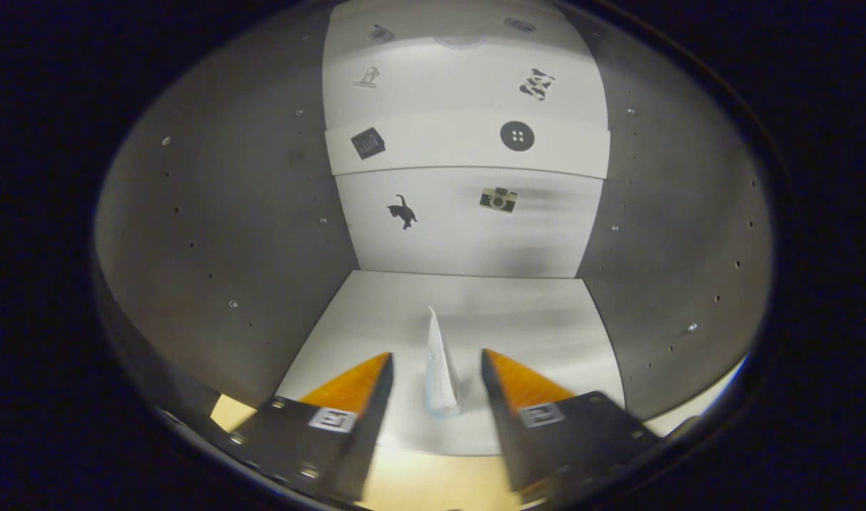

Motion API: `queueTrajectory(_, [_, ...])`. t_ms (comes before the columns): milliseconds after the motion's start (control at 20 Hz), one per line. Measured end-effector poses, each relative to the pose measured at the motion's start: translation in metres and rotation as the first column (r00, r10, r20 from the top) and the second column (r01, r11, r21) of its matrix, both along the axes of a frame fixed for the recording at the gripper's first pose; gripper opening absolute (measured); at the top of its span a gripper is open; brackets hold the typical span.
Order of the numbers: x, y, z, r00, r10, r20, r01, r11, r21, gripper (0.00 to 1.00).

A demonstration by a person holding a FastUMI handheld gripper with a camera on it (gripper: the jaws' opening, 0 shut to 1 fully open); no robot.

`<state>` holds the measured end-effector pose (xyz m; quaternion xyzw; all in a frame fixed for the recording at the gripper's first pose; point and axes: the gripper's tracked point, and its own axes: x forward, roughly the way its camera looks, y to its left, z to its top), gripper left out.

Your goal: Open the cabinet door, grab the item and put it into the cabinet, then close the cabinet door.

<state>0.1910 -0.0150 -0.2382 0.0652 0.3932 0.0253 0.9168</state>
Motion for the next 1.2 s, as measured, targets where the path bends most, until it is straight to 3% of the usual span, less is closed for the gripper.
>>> queueTrajectory(100, [-0.002, 0.001, 0.013, 0.999, 0.006, 0.041, -0.007, 1.0, 0.008, 1.0])
queueTrajectory(400, [-0.02, -0.006, 0.065, 0.98, -0.006, 0.197, 0.01, 1.0, -0.022, 1.0])
queueTrajectory(750, [-0.094, 0.008, 0.129, 0.936, 0.107, 0.337, -0.057, 0.987, -0.153, 0.98])
queueTrajectory(1200, [-0.186, 0.008, 0.169, 0.931, 0.029, 0.364, 0.014, 0.993, -0.114, 0.98])
